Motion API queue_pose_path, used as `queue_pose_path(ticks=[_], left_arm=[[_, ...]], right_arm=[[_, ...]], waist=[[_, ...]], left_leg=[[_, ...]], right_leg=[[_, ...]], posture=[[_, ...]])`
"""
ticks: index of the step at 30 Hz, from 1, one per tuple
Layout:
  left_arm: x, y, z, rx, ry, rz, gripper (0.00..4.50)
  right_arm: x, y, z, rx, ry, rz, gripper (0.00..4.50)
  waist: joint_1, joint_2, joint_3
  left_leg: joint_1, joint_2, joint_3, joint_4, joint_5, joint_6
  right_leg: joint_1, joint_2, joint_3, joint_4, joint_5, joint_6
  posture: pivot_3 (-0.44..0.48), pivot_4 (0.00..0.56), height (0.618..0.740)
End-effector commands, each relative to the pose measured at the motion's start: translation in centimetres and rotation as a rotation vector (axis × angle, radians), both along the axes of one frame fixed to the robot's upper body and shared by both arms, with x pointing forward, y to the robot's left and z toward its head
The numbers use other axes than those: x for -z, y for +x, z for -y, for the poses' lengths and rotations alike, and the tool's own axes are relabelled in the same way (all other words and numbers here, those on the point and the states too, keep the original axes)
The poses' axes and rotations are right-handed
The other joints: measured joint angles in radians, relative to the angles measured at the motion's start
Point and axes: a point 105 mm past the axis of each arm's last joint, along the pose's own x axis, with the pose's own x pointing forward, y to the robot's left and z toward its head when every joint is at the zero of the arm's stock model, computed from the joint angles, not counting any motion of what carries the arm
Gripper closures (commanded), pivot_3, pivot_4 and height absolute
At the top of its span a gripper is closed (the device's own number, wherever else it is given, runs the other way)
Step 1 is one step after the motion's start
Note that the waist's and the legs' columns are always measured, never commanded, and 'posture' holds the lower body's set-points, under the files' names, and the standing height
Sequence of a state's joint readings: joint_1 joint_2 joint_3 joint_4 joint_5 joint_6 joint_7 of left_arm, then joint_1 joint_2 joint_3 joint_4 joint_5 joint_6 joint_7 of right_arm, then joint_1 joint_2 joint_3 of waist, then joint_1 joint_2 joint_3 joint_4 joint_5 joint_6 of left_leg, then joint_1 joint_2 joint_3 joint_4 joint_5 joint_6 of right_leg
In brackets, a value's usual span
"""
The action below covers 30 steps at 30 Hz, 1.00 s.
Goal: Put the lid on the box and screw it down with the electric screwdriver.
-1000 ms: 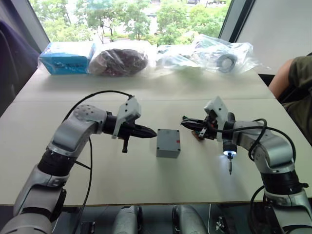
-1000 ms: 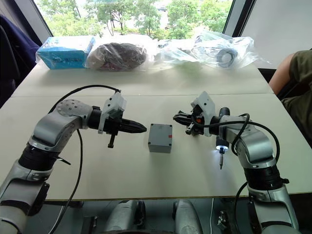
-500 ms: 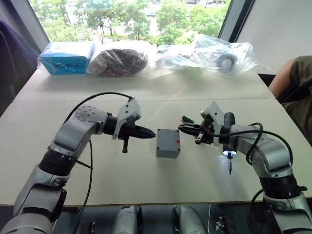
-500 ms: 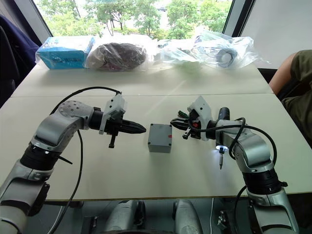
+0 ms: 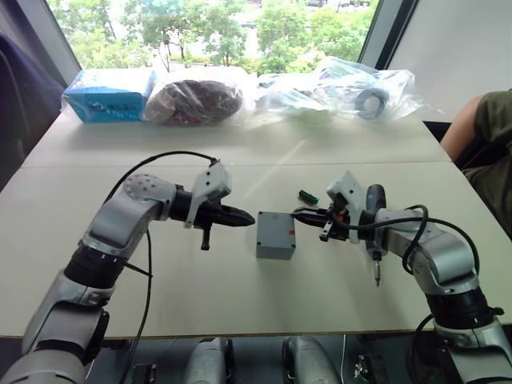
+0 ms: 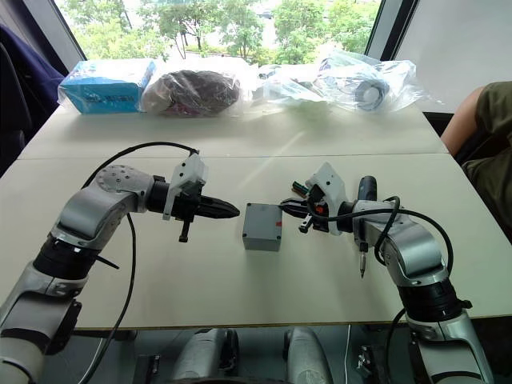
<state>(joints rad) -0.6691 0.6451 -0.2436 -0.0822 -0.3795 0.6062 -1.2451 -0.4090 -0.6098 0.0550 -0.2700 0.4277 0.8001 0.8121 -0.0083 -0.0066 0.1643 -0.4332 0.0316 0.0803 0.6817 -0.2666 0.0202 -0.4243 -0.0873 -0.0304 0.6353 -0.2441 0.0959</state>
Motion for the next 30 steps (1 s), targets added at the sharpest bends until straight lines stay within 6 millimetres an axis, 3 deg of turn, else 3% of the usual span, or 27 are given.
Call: queue_pose_path(ticks=[1,5,8,13,16,20,23,25,30], left_arm=[[-0.6,-0.1,0.1,0.007,-0.009,0.032,4.50],[-0.5,0.0,0.1,0.005,-0.008,0.037,4.50],[-0.5,0.0,0.1,0.004,-0.007,0.036,4.50],[-0.5,0.0,0.1,0.005,-0.009,0.036,4.50],[-0.9,0.0,0.3,0.008,-0.029,0.036,4.50],[-2.4,-0.3,1.0,0.028,-0.095,0.036,4.50],[-3.2,-0.7,1.4,0.065,-0.103,0.059,4.50],[-3.4,-1.2,1.9,0.105,-0.088,0.083,4.50],[-3.1,-1.9,2.9,0.199,-0.041,0.131,4.50]], right_arm=[[-0.7,0.1,-0.2,-0.013,-0.002,0.035,4.43],[-0.6,0.2,-0.2,-0.013,-0.003,0.033,4.43],[-0.6,0.2,-0.1,-0.015,-0.005,0.031,3.66],[-0.9,0.4,0.1,-0.001,0.000,0.039,1.75],[-2.1,0.6,0.7,0.036,0.050,0.035,1.75],[-4.2,1.4,3.6,0.211,0.102,0.012,1.75],[-5.8,1.8,7.1,0.387,0.101,-0.065,1.00],[-6.4,1.4,9.3,0.492,0.075,-0.175,0.23],[-6.4,0.3,13.5,0.675,-0.028,-0.338,0.11]], waist=[[0.000,0.000,0.000],[0.000,0.000,0.000],[0.000,0.000,0.000],[0.000,0.000,0.000],[0.000,0.000,0.000],[0.005,0.000,0.000],[0.012,0.000,0.000],[0.017,0.000,0.000],[0.021,0.000,0.000]], left_leg=[[0.000,0.000,0.000,0.000,0.000,0.000],[0.000,0.000,0.000,0.000,0.000,0.000],[0.000,0.000,0.000,0.000,0.000,0.000],[0.000,0.000,0.000,0.000,0.000,0.000],[0.000,0.000,0.000,0.000,0.000,0.000],[0.000,0.000,0.000,0.000,0.000,0.000],[0.000,0.000,0.000,0.000,0.000,0.000],[0.000,0.000,0.000,0.000,0.000,0.000],[0.000,0.000,0.000,0.000,0.000,0.000]], right_leg=[[0.000,0.000,0.000,0.000,0.000,0.000],[0.000,0.000,0.000,0.000,0.000,0.000],[0.000,0.000,0.000,0.000,0.000,0.000],[0.000,0.000,0.000,0.000,0.000,0.000],[0.000,0.000,0.000,0.000,0.000,0.000],[0.000,0.000,0.000,0.000,0.000,0.000],[0.000,0.000,0.000,0.000,0.000,0.000],[0.000,0.000,0.000,0.000,0.000,0.000],[0.000,-0.001,0.000,0.000,0.000,-0.001]], posture=[[0.000,0.150,0.740],[0.000,0.150,0.740],[0.000,0.150,0.740],[0.000,0.150,0.740],[0.000,0.150,0.740],[0.000,0.150,0.740],[0.000,0.150,0.740],[0.000,0.150,0.740],[0.000,0.150,0.740]])
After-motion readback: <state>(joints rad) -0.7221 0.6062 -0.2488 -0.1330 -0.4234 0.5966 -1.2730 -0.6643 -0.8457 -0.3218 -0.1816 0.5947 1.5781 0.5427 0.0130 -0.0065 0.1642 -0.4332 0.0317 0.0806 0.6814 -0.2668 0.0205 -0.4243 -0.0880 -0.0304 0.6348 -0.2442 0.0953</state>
